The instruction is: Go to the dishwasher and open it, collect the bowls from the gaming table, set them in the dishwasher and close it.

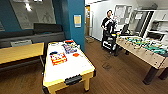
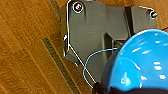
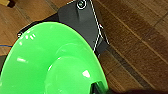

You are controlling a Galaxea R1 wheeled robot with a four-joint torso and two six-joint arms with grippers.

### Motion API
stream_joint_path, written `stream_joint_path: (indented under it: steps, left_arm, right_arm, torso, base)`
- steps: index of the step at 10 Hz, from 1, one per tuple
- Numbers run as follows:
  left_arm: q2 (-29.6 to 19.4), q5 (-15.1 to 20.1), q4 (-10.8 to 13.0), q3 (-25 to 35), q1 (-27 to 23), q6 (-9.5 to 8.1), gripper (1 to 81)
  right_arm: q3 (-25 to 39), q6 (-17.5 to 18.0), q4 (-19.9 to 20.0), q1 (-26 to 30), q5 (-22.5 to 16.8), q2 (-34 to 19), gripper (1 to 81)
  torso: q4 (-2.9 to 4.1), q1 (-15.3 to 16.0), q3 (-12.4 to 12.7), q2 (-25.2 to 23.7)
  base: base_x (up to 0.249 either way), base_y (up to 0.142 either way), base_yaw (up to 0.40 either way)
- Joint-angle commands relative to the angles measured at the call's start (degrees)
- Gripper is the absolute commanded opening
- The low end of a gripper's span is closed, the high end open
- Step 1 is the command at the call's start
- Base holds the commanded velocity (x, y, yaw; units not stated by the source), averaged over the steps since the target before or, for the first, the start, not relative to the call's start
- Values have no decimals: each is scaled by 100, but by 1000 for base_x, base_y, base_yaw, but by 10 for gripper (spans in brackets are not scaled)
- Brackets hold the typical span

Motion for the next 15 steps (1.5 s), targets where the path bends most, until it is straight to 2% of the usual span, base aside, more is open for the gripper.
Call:
stream_joint_path:
  steps: [1,2,3,6,7,8,10,15]
  left_arm:
    - [-166,343,78,23,-185,49,10]
    - [-157,343,78,6,-185,49,10]
    - [-157,343,78,6,-185,49,10]
    - [-183,343,78,6,-185,49,10]
    - [-175,343,78,6,-185,49,10]
    - [-174,343,78,6,-185,49,10]
    - [-157,335,95,6,-185,49,10]
    - [-113,335,122,-12,-185,49,10]
  right_arm:
    - [126,-20,-94,52,-327,-250,10]
    - [178,-20,-94,52,-327,-250,10]
    - [187,-11,-94,52,-327,-241,10]
    - [178,-20,-94,52,-327,-232,10]
    - [161,-11,-94,61,-327,-232,10]
    - [143,-11,-85,70,-327,-232,10]
    - [64,15,-76,79,-327,-223,10]
    - [-138,33,-85,96,-327,-74,10]
  torso:
    - [0,0,0,0]
    - [0,0,0,0]
    - [0,0,428,0]
    - [0,2,796,2]
    - [0,2,457,0]
    - [0,-1,586,-2]
    - [0,-1,662,-5]
    - [0,-1,653,-7]
  base:
    - [0,0,-385]
    - [0,0,-385]
    - [0,0,-385]
    - [0,0,-385]
    - [0,0,-385]
    - [0,0,-385]
    - [0,0,-385]
    - [0,0,-386]
